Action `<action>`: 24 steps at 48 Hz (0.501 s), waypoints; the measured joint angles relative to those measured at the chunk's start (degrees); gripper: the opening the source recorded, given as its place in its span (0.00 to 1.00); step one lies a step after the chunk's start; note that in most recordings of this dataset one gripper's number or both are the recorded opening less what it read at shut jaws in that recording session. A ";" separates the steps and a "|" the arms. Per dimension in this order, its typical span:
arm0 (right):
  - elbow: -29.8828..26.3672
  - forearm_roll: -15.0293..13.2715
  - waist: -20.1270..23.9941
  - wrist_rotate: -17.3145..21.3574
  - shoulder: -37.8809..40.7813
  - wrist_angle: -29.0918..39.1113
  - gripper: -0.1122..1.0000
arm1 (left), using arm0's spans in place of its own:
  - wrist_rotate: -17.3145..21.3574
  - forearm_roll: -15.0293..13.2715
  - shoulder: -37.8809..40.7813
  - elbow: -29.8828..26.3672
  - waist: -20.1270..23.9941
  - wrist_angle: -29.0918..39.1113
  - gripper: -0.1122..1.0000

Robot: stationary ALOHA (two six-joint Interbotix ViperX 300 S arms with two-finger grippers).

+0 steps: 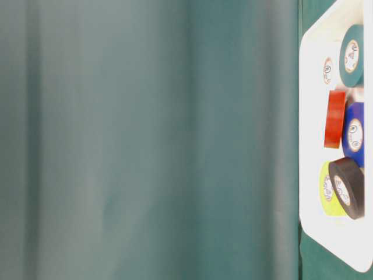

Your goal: Put the tape alternately from left to right into the white case.

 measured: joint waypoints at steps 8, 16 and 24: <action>1.58 -0.09 -0.26 0.00 -2.99 0.00 0.71 | 0.00 -0.09 -1.58 0.70 0.18 0.00 0.54; 3.34 -0.09 -1.14 0.09 -6.06 0.00 0.71 | 0.00 0.00 -3.43 1.32 0.62 0.09 0.54; 5.27 0.00 -2.64 0.00 -9.49 0.00 0.71 | 0.00 0.00 -5.54 2.37 1.58 0.44 0.54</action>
